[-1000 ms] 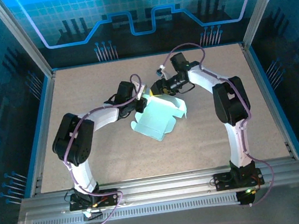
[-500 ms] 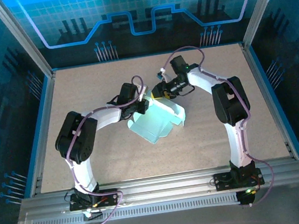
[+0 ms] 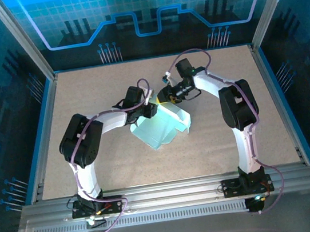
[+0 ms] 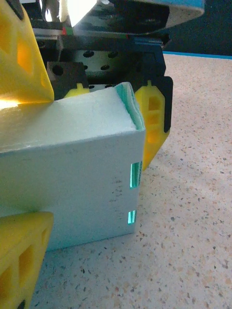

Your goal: Fold the paper box

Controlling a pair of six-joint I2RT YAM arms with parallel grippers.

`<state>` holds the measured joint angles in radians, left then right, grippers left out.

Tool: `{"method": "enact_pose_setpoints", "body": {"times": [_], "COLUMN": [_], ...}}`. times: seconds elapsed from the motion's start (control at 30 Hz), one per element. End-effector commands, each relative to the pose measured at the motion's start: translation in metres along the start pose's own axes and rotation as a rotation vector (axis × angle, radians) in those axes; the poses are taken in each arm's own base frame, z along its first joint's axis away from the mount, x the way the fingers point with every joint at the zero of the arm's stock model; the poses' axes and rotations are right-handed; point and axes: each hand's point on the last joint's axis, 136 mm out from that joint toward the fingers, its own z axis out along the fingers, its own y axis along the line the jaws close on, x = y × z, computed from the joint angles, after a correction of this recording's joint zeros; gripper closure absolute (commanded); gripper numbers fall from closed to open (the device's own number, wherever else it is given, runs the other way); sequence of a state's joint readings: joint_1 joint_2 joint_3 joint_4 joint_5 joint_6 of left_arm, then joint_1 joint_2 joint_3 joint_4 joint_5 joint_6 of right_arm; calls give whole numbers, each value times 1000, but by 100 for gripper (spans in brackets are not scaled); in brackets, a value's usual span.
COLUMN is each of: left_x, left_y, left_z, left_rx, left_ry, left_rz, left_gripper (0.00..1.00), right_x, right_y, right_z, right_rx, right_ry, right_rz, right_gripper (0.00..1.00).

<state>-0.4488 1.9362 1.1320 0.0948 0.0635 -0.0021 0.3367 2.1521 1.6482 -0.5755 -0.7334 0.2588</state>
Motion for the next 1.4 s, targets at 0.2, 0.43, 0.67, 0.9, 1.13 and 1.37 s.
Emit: {"method": "enact_pose_setpoints", "body": {"times": [0.2,0.43,0.67,0.9,1.13,1.37], "left_x": [-16,-18,-17,-22,-23,-32], "left_y": [-2,-5,-4,-7,-13,-40], "left_z": [7,4,-3,-12,-20,-35], "left_rx": [-7,1,-13,-5,28,172], "left_ry": [-28,-37,-59,-100,-121,-148], "left_rz": [-21,-9,10,20,36,59], "left_gripper": [58,80,93,100,100,100], "right_x": [19,20,15,6,-9,-18], "right_y": [5,5,21,34,45,16], "right_z": [13,13,6,-12,-53,-91], "right_rx": [-38,-35,-52,-20,15,70], "right_ry": [64,67,42,-29,-154,-256], "right_rz": [9,7,-11,-43,-56,28], "right_gripper": [42,42,41,35,29,30]}}
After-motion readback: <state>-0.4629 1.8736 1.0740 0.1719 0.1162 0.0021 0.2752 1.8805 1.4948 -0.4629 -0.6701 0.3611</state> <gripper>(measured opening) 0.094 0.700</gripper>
